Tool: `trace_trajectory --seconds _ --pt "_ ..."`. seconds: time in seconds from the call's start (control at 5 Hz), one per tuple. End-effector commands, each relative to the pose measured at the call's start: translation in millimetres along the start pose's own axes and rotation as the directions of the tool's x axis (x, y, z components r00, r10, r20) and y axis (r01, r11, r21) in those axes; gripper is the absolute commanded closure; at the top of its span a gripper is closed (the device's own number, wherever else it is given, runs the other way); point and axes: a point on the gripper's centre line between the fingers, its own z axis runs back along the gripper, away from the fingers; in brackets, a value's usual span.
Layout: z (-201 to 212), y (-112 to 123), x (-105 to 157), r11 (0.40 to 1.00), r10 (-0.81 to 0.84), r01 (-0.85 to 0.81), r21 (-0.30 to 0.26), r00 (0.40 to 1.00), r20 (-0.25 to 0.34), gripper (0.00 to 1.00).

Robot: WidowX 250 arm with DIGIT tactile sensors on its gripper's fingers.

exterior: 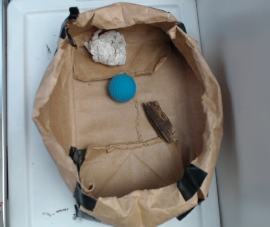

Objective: Grab the white paper.

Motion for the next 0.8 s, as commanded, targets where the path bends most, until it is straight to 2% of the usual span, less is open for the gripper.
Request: trace_trajectory --seconds 0.0,0.4,0.6 --pt "0.0 0.0 0.0 1.0 0.0 0.0 0.0 1.0 0.0 0.0" --pt "-44.6 -4.3 89.9 0.984 -0.172 0.171 0.059 0.985 0.024 0.0" --pt "-70.3 10.6 131.2 0.923 -0.381 0.383 0.047 0.923 -0.051 0.0"
